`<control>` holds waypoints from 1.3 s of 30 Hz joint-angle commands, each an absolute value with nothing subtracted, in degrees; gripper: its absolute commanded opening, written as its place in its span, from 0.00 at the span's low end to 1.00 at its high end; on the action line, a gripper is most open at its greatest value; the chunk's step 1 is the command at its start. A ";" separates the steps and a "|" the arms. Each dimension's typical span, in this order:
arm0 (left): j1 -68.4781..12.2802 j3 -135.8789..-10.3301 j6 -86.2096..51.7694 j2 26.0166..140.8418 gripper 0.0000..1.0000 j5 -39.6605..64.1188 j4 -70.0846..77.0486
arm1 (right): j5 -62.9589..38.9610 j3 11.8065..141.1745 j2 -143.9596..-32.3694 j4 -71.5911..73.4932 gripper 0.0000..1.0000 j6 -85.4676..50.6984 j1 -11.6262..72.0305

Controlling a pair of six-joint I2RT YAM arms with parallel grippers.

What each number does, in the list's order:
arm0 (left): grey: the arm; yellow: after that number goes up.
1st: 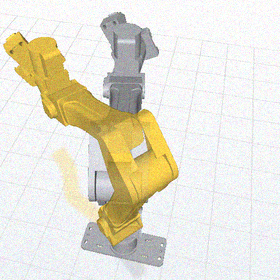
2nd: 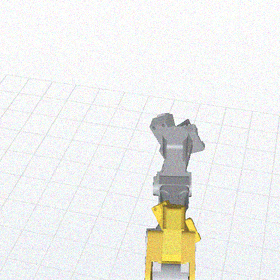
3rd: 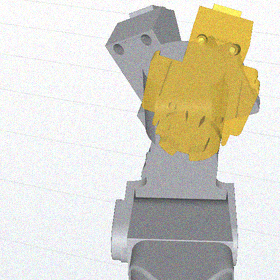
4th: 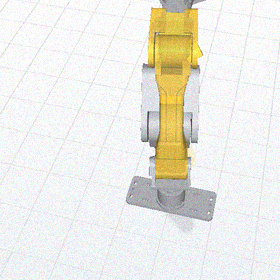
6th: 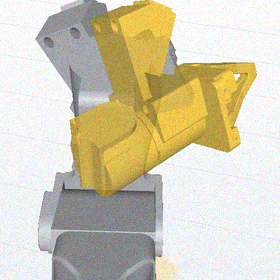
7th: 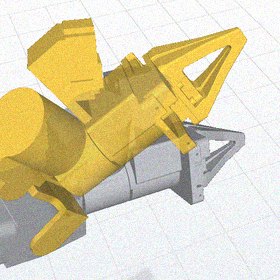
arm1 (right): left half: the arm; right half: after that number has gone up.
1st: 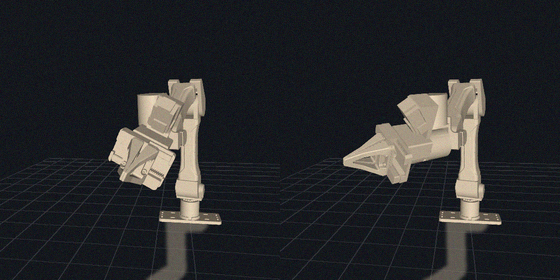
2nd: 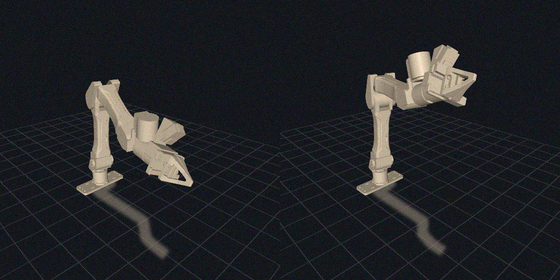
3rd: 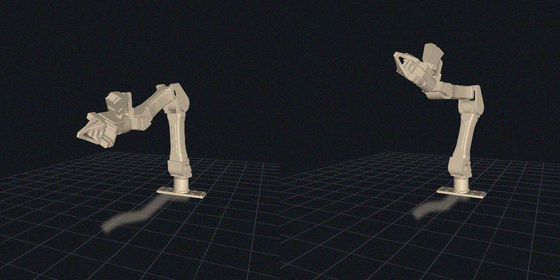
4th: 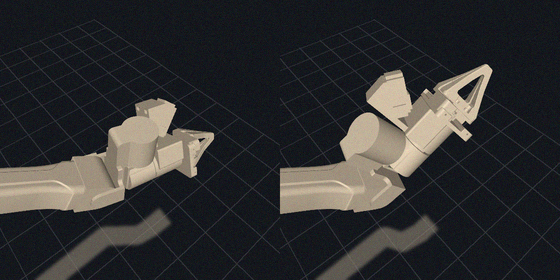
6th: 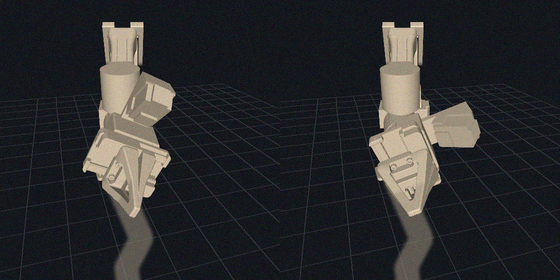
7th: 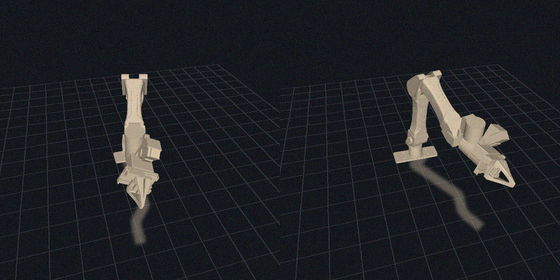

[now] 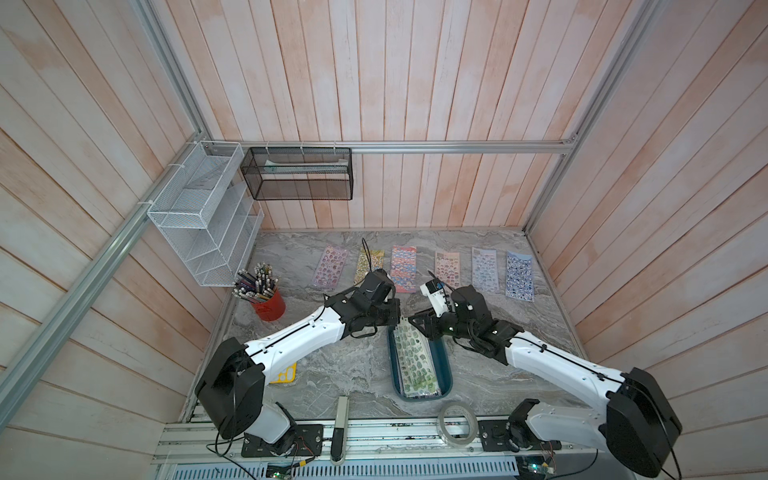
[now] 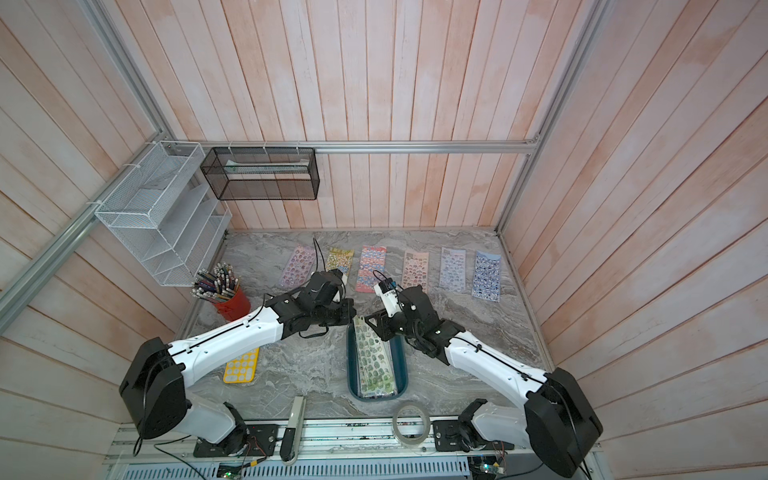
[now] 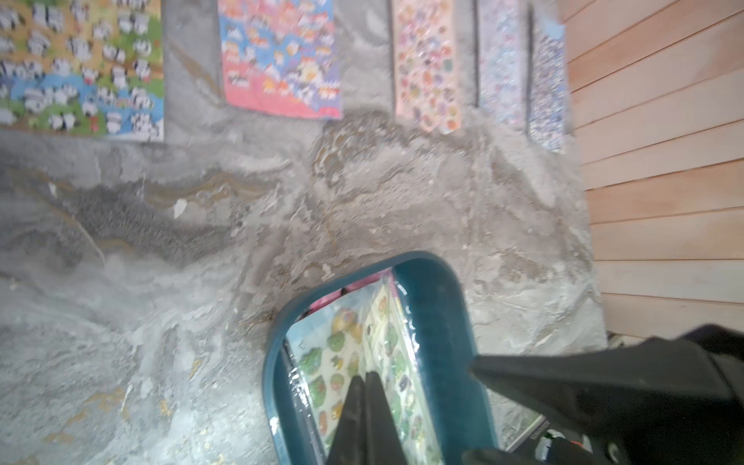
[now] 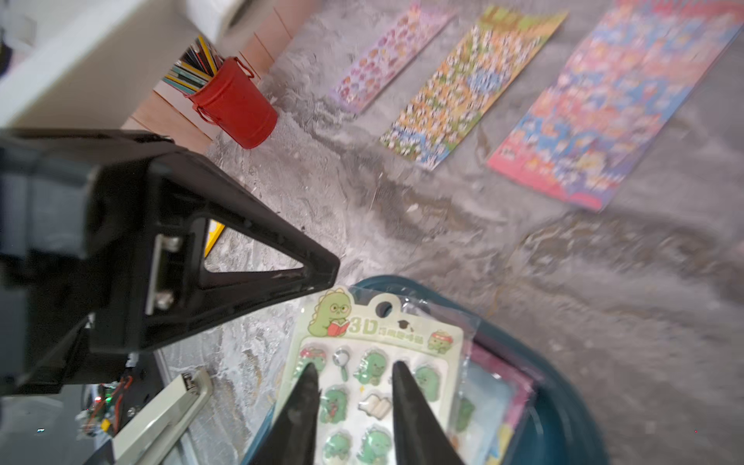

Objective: Take the stickers out of the storage box
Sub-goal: Pick up the sticker from the storage box.

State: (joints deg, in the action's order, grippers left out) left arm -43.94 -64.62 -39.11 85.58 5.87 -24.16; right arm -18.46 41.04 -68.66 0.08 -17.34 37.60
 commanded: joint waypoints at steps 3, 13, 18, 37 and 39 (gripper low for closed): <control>-41.93 -70.89 -32.70 82.03 0.00 12.06 -19.50 | -26.60 44.70 -68.16 -8.00 0.46 -9.03 29.72; -38.67 -79.60 -27.06 80.30 0.00 19.98 -20.14 | -31.41 47.60 -65.14 -3.19 0.68 -10.47 24.92; -37.74 -85.01 -24.47 80.42 0.00 21.09 -23.47 | -39.05 49.00 -64.54 -0.24 0.69 -10.84 24.83; -36.16 -86.09 -32.34 76.60 0.00 33.20 -16.43 | -46.37 47.15 -64.20 14.94 0.69 -16.82 24.73; -36.13 -86.23 -32.69 76.22 0.00 33.89 -16.18 | -47.52 47.62 -65.39 16.29 0.68 -17.57 24.76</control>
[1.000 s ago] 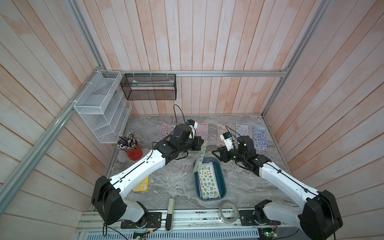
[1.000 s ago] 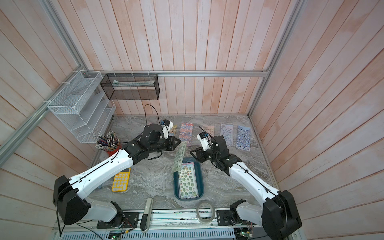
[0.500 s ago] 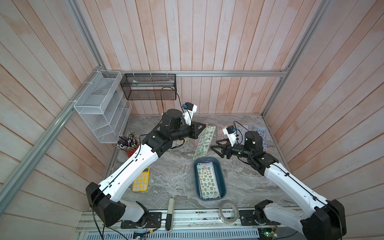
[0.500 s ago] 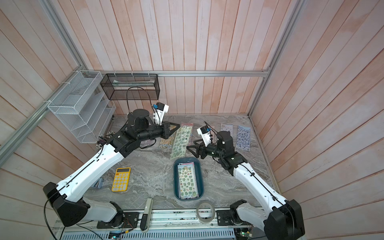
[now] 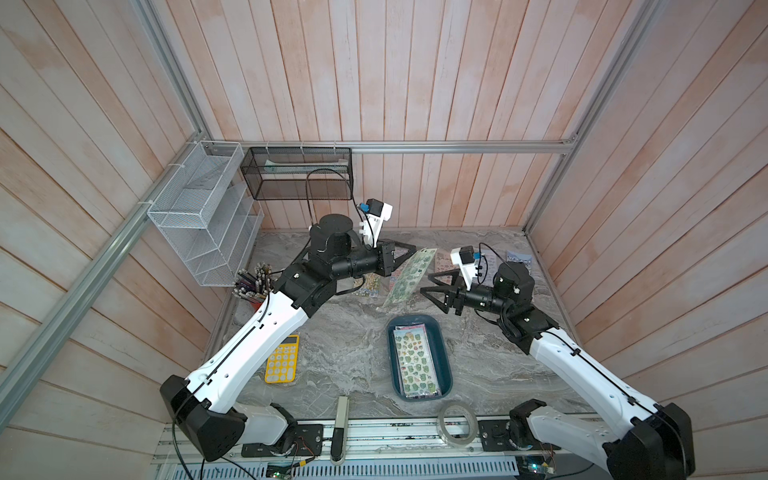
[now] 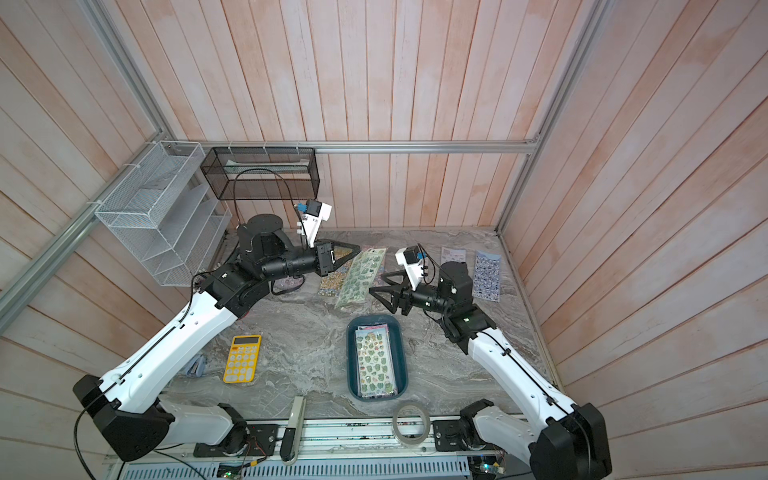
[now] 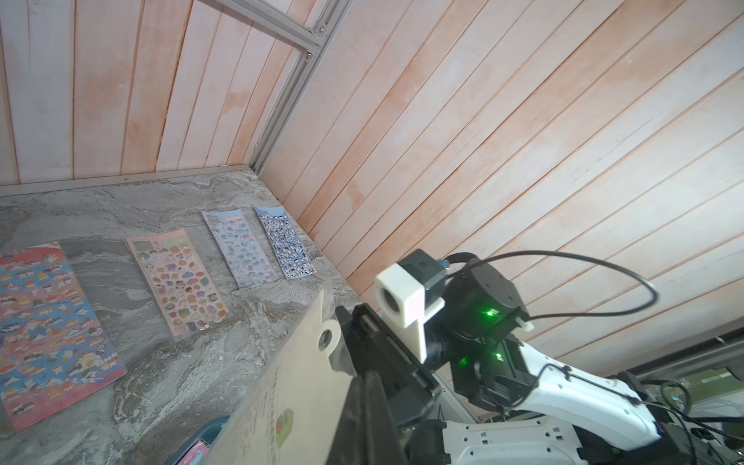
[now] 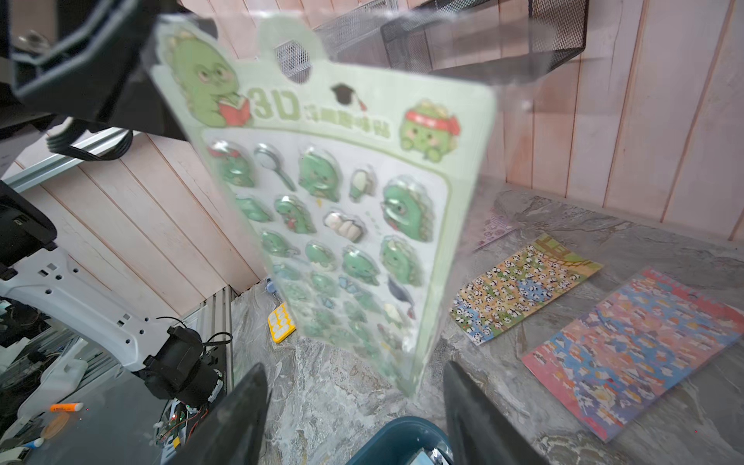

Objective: Take the stickers out of the storage box
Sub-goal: Pick up the sticker from the storage box.

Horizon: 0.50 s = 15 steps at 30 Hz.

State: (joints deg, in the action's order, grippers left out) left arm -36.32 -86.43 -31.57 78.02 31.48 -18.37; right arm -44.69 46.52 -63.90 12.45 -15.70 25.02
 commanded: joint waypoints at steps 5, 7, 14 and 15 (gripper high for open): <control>-36.15 -86.17 -33.52 75.41 0.00 34.63 -15.43 | -52.23 49.37 -68.08 19.15 0.67 -19.96 24.70; -36.12 -85.88 -33.64 75.31 0.00 34.76 -15.03 | -54.40 49.41 -68.53 20.98 0.64 -21.33 24.76; -35.77 -85.07 -33.84 75.59 0.00 34.39 -14.03 | -61.99 49.92 -69.40 23.05 0.00 -23.31 24.81; -35.61 -84.73 -33.84 75.43 0.01 34.01 -14.18 | -61.68 50.07 -69.06 21.55 0.00 -22.28 24.85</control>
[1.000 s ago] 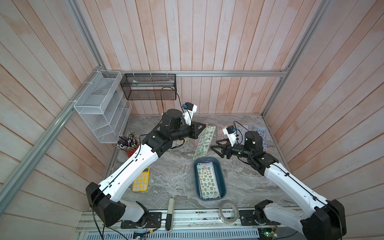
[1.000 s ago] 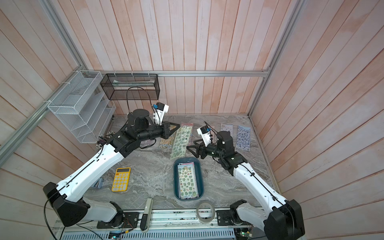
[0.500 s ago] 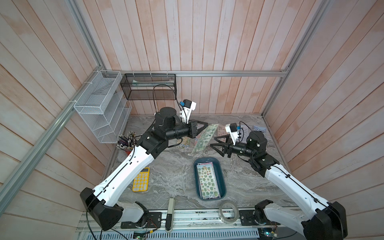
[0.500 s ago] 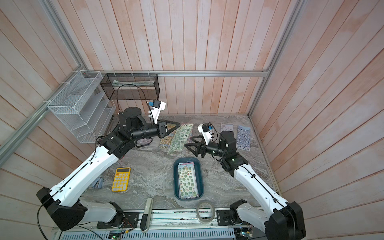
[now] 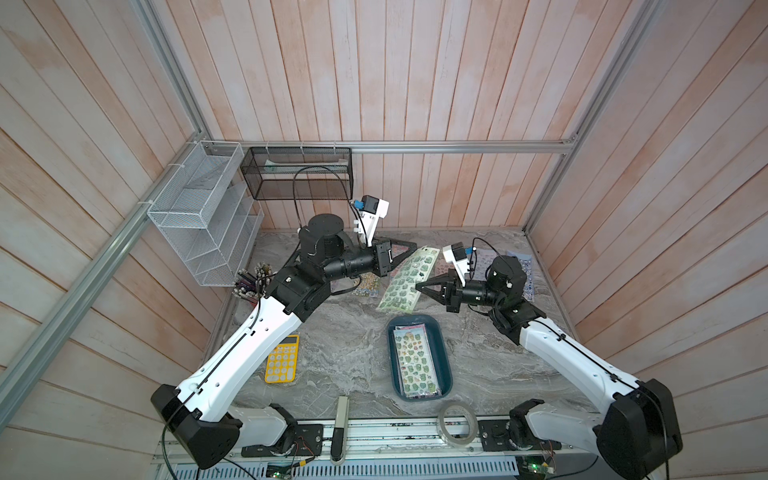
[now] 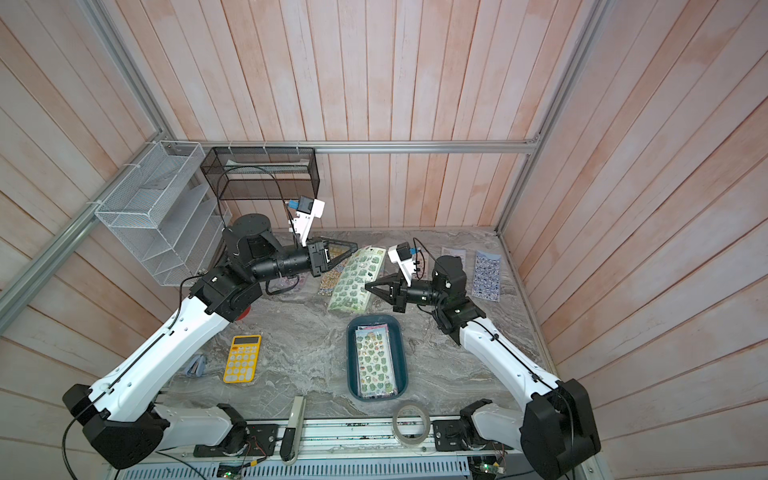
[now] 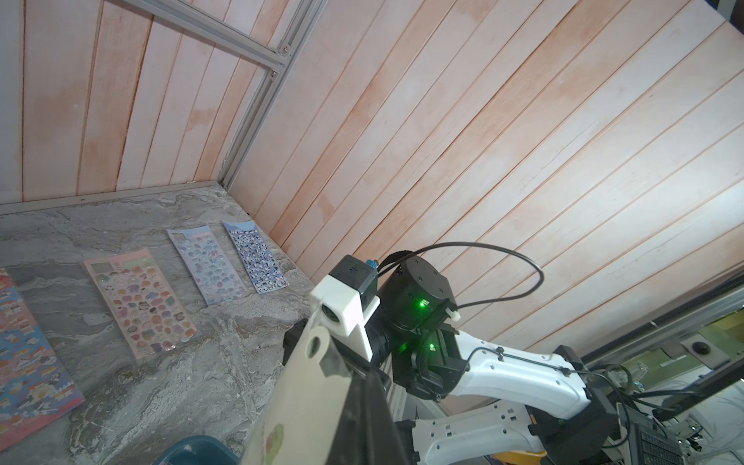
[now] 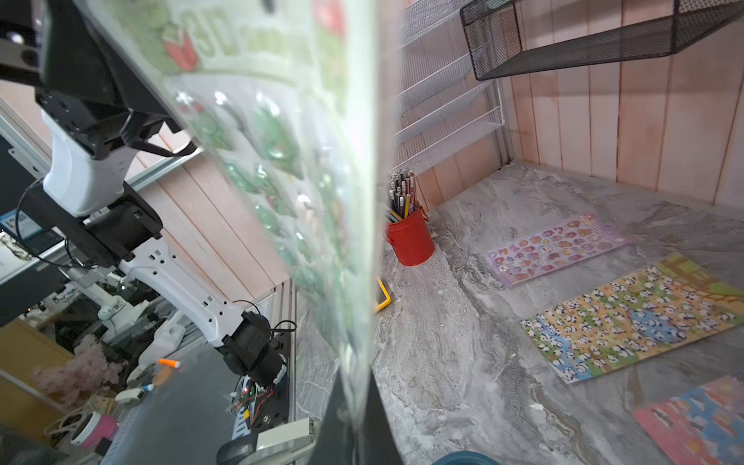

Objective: Take the stickers out of the storage box
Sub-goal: Pick up the sticker from the storage box.

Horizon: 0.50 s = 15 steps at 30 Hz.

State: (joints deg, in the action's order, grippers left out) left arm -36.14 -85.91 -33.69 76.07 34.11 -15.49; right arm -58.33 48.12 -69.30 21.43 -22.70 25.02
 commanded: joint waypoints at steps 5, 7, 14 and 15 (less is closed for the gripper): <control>-33.73 -80.50 -34.27 73.09 0.77 29.36 -14.68 | -58.99 52.37 -66.94 10.59 0.00 -15.55 24.80; -32.74 -78.35 -34.13 71.81 0.87 27.93 -14.76 | -58.06 53.61 -66.71 6.46 0.00 -13.26 24.80; -31.91 -70.65 -32.73 70.07 0.88 32.98 -13.21 | -57.81 56.48 -67.73 0.38 0.00 -10.55 24.74; -31.98 -69.68 -33.15 70.22 0.86 34.62 -12.31 | -57.91 56.80 -68.12 -0.02 0.00 -10.39 24.70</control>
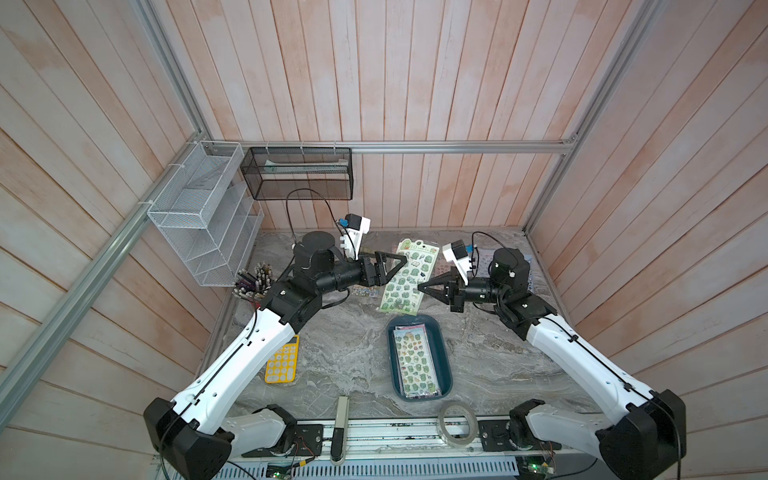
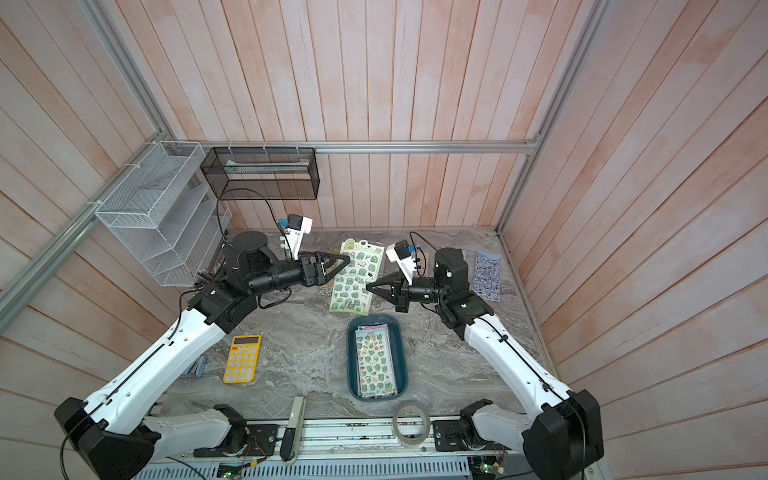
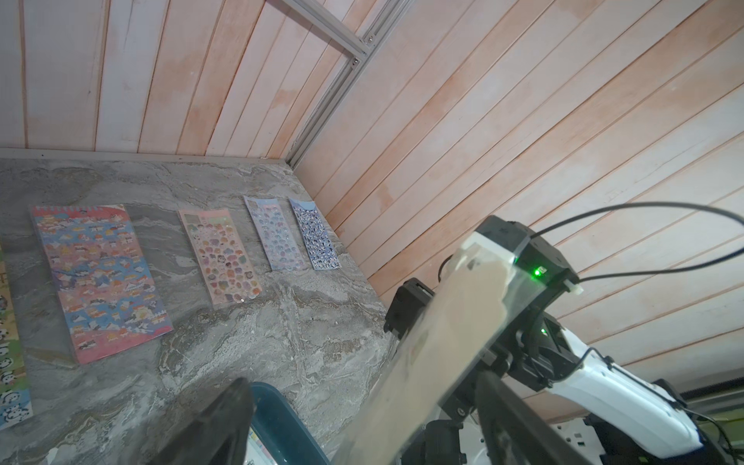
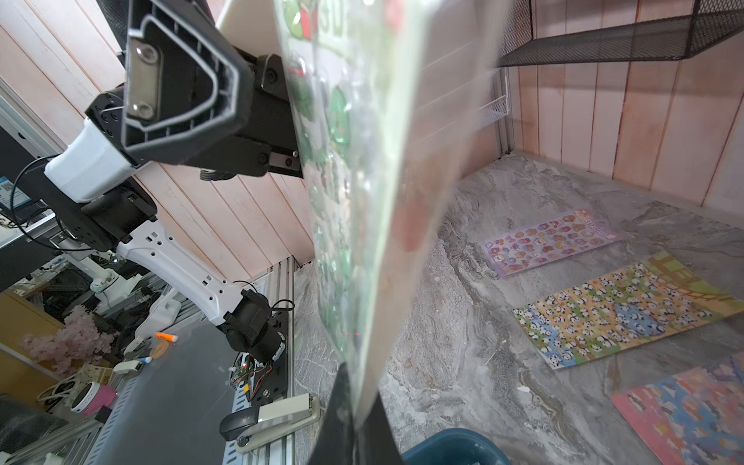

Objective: Take the stickers out of the storage box
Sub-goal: Pick up the sticker from the storage box.

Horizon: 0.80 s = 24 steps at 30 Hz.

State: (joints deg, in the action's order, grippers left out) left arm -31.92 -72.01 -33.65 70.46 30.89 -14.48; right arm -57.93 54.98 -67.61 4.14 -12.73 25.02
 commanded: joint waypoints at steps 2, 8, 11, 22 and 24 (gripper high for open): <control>-32.08 -67.91 -34.37 70.59 0.80 37.76 -9.84 | -58.20 57.53 -68.84 -1.17 0.00 -10.04 24.76; -34.20 -67.97 -34.82 72.78 0.32 41.29 -6.24 | -57.59 57.91 -69.70 -2.12 0.00 -10.06 24.70; -35.15 -69.03 -35.03 74.67 0.00 41.13 -5.89 | -56.39 57.92 -69.45 -2.02 0.00 -10.58 24.76; -35.51 -60.90 -46.66 75.18 0.00 40.49 11.73 | -50.37 53.19 -67.00 7.90 0.46 -20.58 24.68; -35.55 -59.10 -48.53 74.69 0.00 39.59 15.19 | -50.30 51.88 -66.81 11.10 0.45 -23.51 24.63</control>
State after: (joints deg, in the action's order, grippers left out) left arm -35.24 -60.99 -44.10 75.75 40.03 6.70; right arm -51.94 53.82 -67.64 5.21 -18.13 24.56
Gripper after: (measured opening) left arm 0.067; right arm 0.453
